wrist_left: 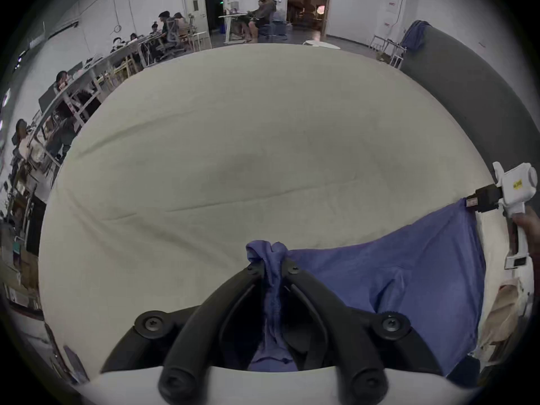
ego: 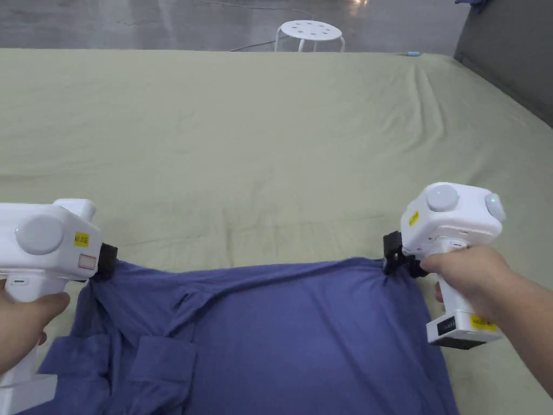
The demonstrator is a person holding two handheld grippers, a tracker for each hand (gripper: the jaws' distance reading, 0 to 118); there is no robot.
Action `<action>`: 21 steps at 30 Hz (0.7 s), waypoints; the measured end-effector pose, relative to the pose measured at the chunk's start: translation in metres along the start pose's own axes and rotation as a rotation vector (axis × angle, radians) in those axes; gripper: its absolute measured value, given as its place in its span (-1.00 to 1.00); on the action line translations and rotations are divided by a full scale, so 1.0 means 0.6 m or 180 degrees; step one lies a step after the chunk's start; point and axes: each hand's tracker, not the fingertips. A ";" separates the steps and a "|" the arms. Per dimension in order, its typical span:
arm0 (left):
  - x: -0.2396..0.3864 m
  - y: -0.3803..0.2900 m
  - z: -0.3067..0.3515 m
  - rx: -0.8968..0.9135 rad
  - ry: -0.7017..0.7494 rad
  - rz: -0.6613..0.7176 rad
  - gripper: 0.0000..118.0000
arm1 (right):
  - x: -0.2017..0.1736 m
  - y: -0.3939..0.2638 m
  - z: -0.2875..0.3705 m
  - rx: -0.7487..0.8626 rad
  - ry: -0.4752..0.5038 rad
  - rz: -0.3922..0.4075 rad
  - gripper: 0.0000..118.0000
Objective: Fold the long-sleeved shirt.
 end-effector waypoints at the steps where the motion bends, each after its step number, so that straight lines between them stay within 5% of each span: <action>1: -0.003 -0.005 0.008 0.0001 -0.0025 0.0009 -0.91 | -0.002 -0.014 0.010 0.0014 0.0076 0.0091 -1.00; 9: -0.018 -0.062 0.146 0.0186 -0.0105 -0.0230 -0.91 | -0.007 -0.214 0.215 0.0601 0.0425 0.0803 -1.00; 14: -0.023 -0.169 0.266 0.0261 -0.0055 -0.0349 -0.91 | 0.042 -0.351 0.260 0.0550 0.0669 0.0822 -1.00; 21: -0.019 -0.383 0.317 -0.0141 -0.0080 -0.0138 -0.91 | 0.059 -0.537 0.219 0.0229 0.0558 0.1169 -1.00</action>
